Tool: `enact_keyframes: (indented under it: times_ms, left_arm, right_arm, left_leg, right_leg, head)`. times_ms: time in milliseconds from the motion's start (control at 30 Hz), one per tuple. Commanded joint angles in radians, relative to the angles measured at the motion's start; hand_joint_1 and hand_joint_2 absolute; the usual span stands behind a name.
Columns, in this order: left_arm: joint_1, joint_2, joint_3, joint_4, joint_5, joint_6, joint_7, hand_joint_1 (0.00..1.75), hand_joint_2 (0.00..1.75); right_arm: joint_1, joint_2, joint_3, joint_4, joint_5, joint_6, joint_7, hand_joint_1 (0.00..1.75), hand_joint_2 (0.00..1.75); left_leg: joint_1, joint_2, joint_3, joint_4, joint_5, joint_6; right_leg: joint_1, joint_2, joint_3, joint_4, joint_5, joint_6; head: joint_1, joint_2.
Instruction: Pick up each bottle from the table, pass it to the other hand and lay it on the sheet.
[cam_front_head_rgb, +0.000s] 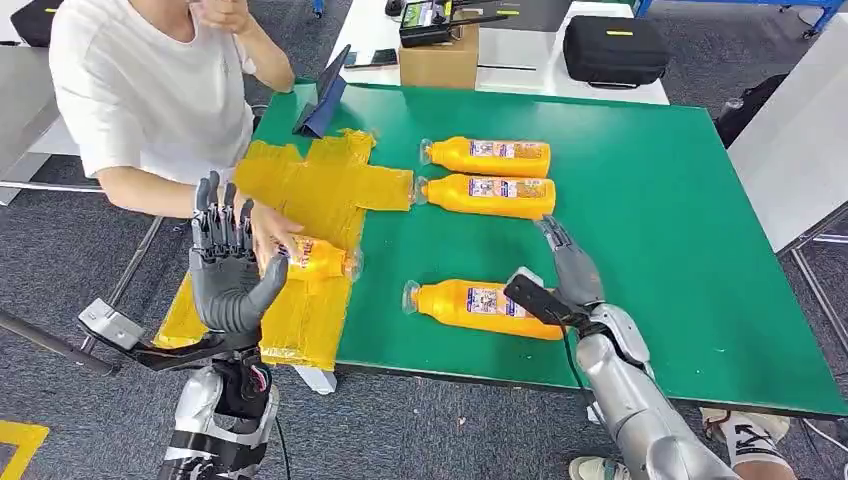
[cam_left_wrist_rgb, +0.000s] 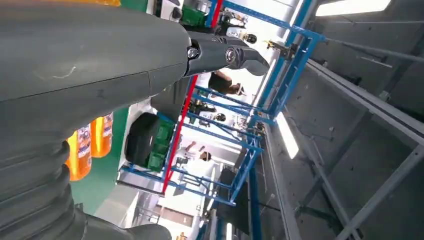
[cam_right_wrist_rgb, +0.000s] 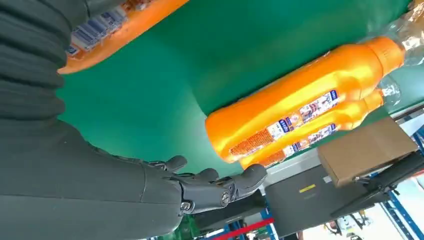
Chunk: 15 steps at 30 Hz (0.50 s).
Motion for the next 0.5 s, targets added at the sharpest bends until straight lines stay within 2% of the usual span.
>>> enact_keyframes:
  times_ms: [33, 100, 200, 267, 300, 333, 367, 433, 500]
  left_arm:
    - [-0.037, 0.024, -0.016, 0.065, 0.0, -0.001, 0.003, 0.0, 1.75]
    - [-0.04, 0.024, -0.016, 0.069, 0.0, -0.002, 0.003, 0.0, 1.75]
    - [-0.043, 0.018, -0.016, 0.076, 0.001, -0.004, -0.002, 0.0, 1.75]
    - [-0.045, 0.017, -0.022, 0.081, 0.002, -0.006, -0.009, 0.0, 1.75]
    - [-0.049, 0.016, -0.027, 0.086, 0.004, -0.006, -0.012, 0.0, 1.75]
    - [-0.052, 0.014, -0.029, 0.092, 0.004, -0.005, -0.016, 0.0, 1.75]
    - [-0.054, 0.012, -0.029, 0.094, 0.005, -0.001, -0.023, 0.0, 1.75]
    - [-0.054, 0.012, -0.028, 0.092, 0.006, 0.0, -0.028, 0.0, 1.75]
    - [-0.052, 0.011, -0.024, 0.084, 0.006, -0.001, -0.028, 0.0, 1.75]
  right_arm:
    - [-0.024, 0.026, 0.046, 0.101, -0.007, 0.017, -0.042, 0.0, 1.75]
    - [-0.015, 0.042, 0.062, 0.069, -0.01, -0.004, -0.069, 0.0, 1.75]
    - [0.019, 0.07, 0.044, -0.085, -0.113, -0.003, -0.113, 0.0, 1.75]
    - [0.063, 0.083, 0.032, -0.239, -0.234, 0.06, -0.156, 0.0, 1.75]
    - [0.085, 0.079, 0.043, -0.311, -0.257, 0.082, -0.133, 0.0, 1.75]
    - [0.113, 0.08, 0.049, -0.398, -0.31, 0.105, -0.186, 0.0, 1.75]
    - [0.131, 0.073, 0.068, -0.455, -0.321, 0.129, -0.171, 0.0, 1.75]
    - [0.15, 0.056, 0.113, -0.522, -0.326, 0.171, -0.144, 0.0, 1.75]
    - [0.147, 0.044, 0.148, -0.515, -0.342, 0.23, -0.14, 0.0, 1.75]
  left_leg:
    - [0.001, 0.001, 0.005, 0.0, -0.002, -0.002]
    - [0.001, 0.001, 0.005, -0.001, -0.002, -0.002]
    - [0.001, 0.002, 0.005, -0.001, -0.002, -0.002]
    - [0.001, 0.002, 0.003, 0.0, -0.002, -0.002]
    - [0.001, 0.003, 0.004, 0.0, -0.002, -0.002]
    - [0.001, 0.001, 0.002, 0.0, -0.002, -0.002]
    - [0.001, 0.001, 0.004, 0.001, -0.003, -0.002]
    - [0.001, 0.0, 0.004, 0.001, -0.003, -0.002]
    - [0.001, 0.001, 0.004, 0.0, -0.002, -0.002]
  right_leg:
    - [0.002, 0.0, 0.006, -0.001, -0.002, -0.002]
    - [0.001, 0.0, 0.005, -0.001, -0.002, -0.002]
    - [0.001, 0.001, 0.005, -0.001, -0.002, -0.002]
    - [0.001, 0.001, 0.003, 0.0, -0.001, -0.002]
    - [0.001, 0.002, 0.003, 0.0, -0.002, -0.003]
    - [0.001, 0.0, 0.002, 0.001, -0.002, -0.002]
    - [0.002, -0.001, 0.003, 0.001, -0.003, -0.003]
    - [0.002, -0.001, 0.004, 0.001, -0.003, -0.003]
    - [0.001, 0.0, 0.004, 0.0, -0.002, -0.002]
  head:
    - [0.0, 0.0]
    - [0.0, 0.0]
    - [0.0, 0.0]
    - [0.0, 0.0]
    - [0.0, 0.0]
    - [0.0, 0.0]
    - [0.0, 0.0]
    - [0.0, 0.0]
    - [0.0, 0.0]
